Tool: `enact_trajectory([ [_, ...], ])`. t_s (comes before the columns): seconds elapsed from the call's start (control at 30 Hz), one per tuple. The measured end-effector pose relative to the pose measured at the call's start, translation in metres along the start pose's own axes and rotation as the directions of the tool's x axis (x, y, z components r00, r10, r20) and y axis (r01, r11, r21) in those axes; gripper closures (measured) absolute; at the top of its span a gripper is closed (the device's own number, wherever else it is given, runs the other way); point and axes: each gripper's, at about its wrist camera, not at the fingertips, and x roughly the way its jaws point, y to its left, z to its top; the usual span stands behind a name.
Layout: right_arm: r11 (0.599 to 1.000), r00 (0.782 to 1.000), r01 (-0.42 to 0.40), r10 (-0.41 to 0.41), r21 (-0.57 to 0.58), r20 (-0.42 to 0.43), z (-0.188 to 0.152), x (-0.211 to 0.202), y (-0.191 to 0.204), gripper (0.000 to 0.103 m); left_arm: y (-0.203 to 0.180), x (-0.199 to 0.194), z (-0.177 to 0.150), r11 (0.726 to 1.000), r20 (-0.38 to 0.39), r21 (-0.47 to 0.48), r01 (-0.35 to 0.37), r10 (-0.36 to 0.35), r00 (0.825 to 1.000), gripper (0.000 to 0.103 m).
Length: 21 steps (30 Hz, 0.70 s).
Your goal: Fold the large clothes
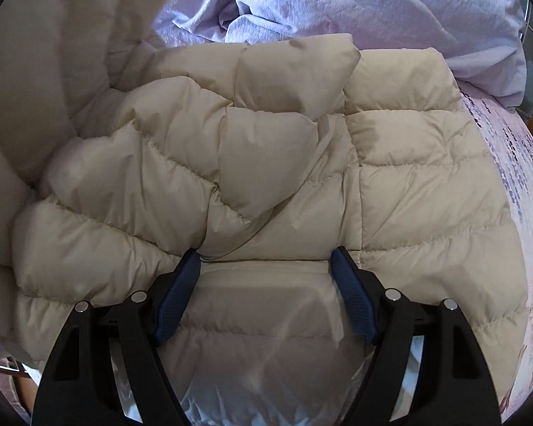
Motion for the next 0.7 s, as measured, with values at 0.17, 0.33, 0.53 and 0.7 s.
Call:
enact_trajectory([
  [0.17, 0.999, 0.999, -0.031, 0.031, 0.025, 0.008, 0.001, -0.015, -0.020, 0.026, -0.005, 0.043, -0.007, 0.999, -0.051, -0.015, -0.042, 0.042, 0.998, 0.084],
  [0.33, 0.999, 0.999, -0.023, 0.022, 0.027, 0.038, -0.003, -0.043, -0.048, 0.026, -0.012, 0.081, -0.014, 0.994, -0.089, 0.009, -0.108, 0.108, 0.990, 0.084],
  [0.53, 0.999, 0.999, 0.012, -0.014, 0.036, 0.043, -0.019, -0.073, -0.085, 0.027, -0.021, 0.124, -0.024, 0.970, -0.104, 0.076, -0.229, 0.236, 0.966, 0.082],
  [0.7, 0.999, 1.000, -0.007, 0.006, 0.048, 0.024, -0.043, -0.090, -0.108, 0.051, -0.025, 0.144, -0.031, 0.958, -0.118, 0.090, -0.273, 0.282, 0.952, 0.082],
])
